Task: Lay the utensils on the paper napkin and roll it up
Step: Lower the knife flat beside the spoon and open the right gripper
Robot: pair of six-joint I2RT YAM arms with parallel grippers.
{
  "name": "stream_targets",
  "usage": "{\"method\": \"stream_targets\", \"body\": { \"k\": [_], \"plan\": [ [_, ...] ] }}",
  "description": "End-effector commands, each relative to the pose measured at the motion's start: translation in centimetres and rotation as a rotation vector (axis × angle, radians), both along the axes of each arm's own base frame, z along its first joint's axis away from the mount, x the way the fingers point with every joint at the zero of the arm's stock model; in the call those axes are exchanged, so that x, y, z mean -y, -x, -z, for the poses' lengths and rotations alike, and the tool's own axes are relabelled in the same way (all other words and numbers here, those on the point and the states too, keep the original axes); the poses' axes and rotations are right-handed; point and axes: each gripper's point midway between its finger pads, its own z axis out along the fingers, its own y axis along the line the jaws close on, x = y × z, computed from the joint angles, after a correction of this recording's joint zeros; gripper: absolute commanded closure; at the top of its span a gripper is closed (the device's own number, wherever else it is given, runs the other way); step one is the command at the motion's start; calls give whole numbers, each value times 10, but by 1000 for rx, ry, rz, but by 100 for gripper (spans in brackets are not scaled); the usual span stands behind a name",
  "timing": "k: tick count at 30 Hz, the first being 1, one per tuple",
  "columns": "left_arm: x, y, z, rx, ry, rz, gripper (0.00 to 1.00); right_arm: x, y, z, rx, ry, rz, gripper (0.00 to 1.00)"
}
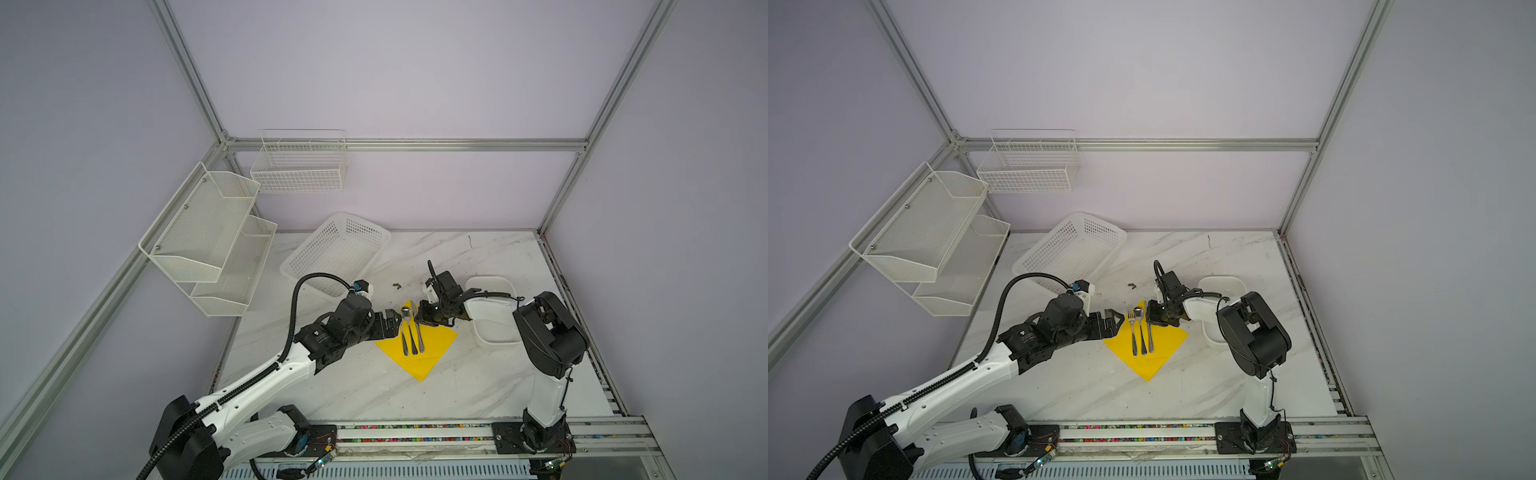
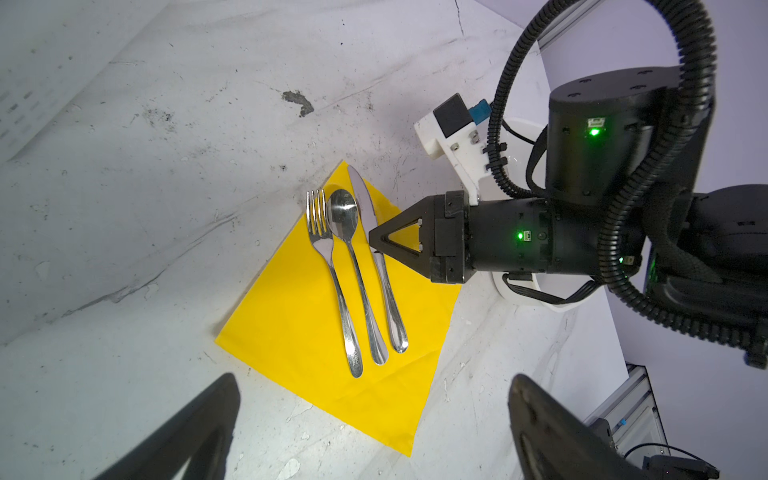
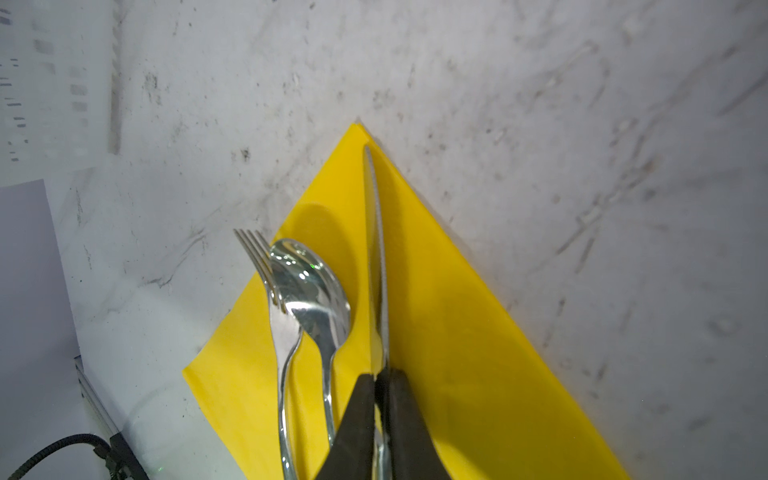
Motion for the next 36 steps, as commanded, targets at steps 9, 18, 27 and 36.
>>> {"method": "stream_targets", "body": {
  "k": [9,18,27,36],
  "plan": [
    [-5,3,9,-5,-1,0,0,19,12,0,-52,98,47,87],
    [-9,2,7,-5,6,-32,0,19,12,-26,53,217,16,81],
    [-19,3,12,-15,-8,-73,0,19,17,-15,39,343,18,78],
    [-22,4,14,-15,-8,-77,0,15,22,-6,20,378,16,77]
  ]
}}
